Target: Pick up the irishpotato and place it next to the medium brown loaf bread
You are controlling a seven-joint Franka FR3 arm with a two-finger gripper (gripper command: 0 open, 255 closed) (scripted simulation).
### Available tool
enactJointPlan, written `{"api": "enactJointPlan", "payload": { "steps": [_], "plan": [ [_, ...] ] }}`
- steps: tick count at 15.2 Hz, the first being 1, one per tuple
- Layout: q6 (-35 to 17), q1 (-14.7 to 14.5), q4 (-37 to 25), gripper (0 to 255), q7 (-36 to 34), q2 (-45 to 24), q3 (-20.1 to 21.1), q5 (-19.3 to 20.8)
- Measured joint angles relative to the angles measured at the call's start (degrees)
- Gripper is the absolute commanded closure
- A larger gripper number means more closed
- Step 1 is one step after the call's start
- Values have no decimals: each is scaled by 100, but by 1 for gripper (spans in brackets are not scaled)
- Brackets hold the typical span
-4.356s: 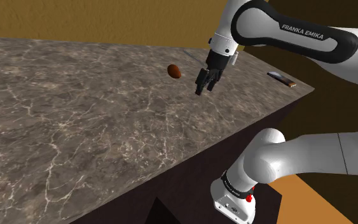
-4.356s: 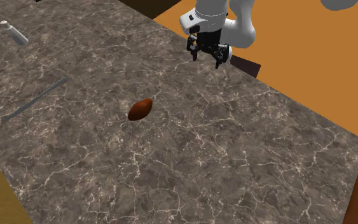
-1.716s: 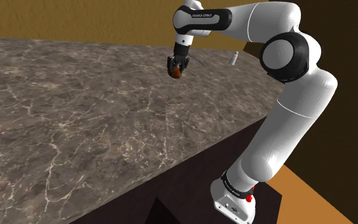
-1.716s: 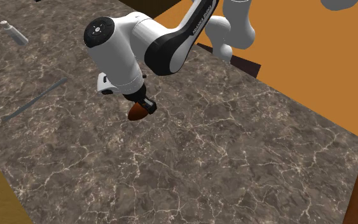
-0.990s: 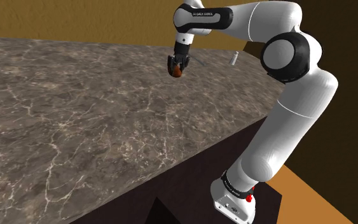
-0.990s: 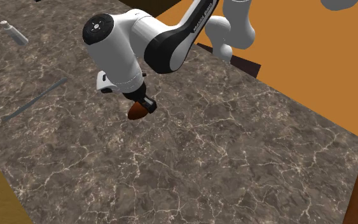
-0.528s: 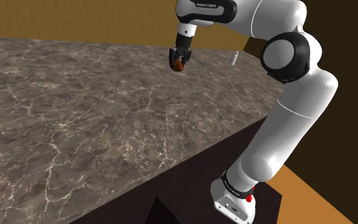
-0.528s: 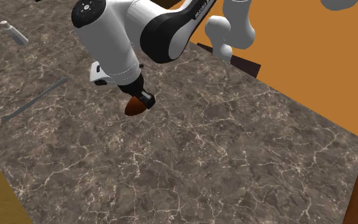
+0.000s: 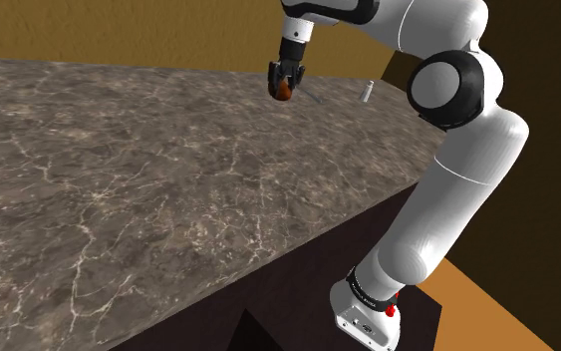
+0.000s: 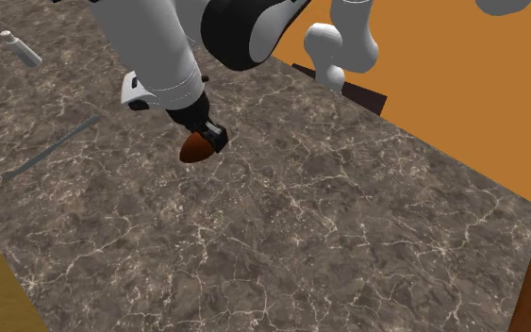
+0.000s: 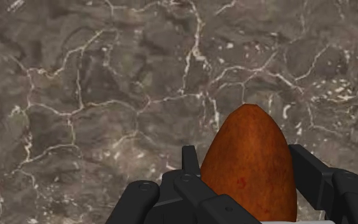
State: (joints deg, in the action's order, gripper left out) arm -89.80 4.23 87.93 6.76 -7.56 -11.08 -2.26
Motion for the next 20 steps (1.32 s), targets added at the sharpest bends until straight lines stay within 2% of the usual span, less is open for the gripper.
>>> {"api": "enactJointPlan", "payload": {
  "steps": [13,20],
  "plan": [
    [1148,56,-1470,255,15,-328,-21,-65],
    [1892,148,-2603,255,57,-725,-47,-152]
  ]
}}
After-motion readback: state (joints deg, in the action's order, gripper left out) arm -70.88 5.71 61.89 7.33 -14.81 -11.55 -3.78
